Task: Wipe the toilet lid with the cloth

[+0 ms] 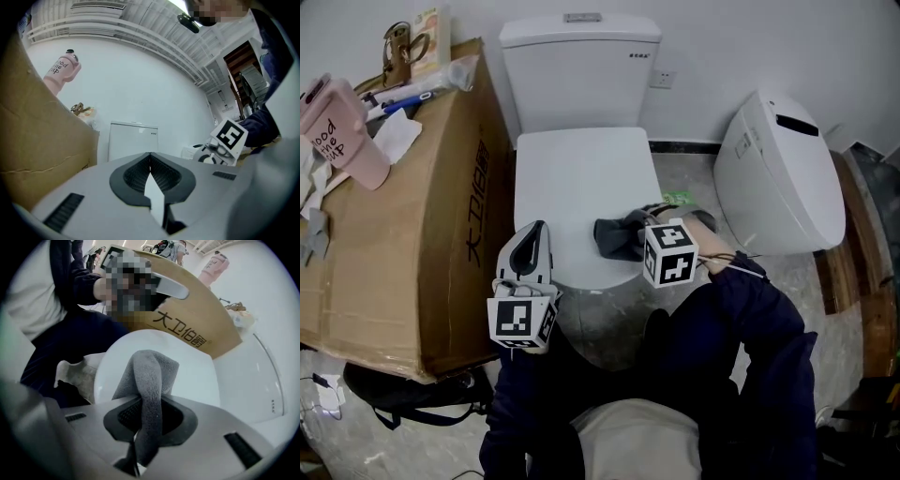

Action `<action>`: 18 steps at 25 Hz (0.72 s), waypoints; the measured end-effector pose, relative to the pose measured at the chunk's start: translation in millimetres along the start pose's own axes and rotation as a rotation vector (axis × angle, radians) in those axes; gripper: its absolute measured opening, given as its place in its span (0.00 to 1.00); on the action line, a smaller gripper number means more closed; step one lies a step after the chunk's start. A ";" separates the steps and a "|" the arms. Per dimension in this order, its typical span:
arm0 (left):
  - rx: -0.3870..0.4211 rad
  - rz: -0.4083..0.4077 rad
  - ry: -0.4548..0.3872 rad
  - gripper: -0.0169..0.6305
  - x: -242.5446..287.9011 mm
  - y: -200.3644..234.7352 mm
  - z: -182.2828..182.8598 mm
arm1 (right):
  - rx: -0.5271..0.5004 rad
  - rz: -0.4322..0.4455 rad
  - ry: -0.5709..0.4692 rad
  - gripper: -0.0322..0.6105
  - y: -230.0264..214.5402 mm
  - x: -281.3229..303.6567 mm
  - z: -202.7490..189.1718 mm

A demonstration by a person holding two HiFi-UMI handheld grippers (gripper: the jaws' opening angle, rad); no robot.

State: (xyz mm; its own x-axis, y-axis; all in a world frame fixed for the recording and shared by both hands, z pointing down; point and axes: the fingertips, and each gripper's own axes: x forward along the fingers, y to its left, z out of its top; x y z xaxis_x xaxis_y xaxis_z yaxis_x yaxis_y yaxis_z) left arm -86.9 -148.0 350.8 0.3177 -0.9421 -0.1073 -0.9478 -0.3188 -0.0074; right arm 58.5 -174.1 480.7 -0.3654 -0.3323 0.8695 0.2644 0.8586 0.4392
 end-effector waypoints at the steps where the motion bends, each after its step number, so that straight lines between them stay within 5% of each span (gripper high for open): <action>1: 0.003 0.006 0.002 0.05 -0.7 1.3 -0.1 | -0.003 -0.056 0.002 0.16 -20.5 2.2 -2.4; 9: 0.019 0.090 0.013 0.05 -11.7 19.1 0.2 | -0.078 -0.479 0.042 0.16 -181.8 29.2 -8.5; 18: 0.034 0.175 0.052 0.05 -33.9 35.7 -3.4 | -0.060 -0.600 0.099 0.16 -282.6 87.5 -1.4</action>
State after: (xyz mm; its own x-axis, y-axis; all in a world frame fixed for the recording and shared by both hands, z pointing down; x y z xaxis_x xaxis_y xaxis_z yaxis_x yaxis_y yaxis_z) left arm -131.4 -127.8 357.5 0.1476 -0.9873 -0.0586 -0.9889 -0.1462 -0.0270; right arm -46.9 -446.4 433.0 -0.3821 -0.7884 0.4820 0.0890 0.4878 0.8684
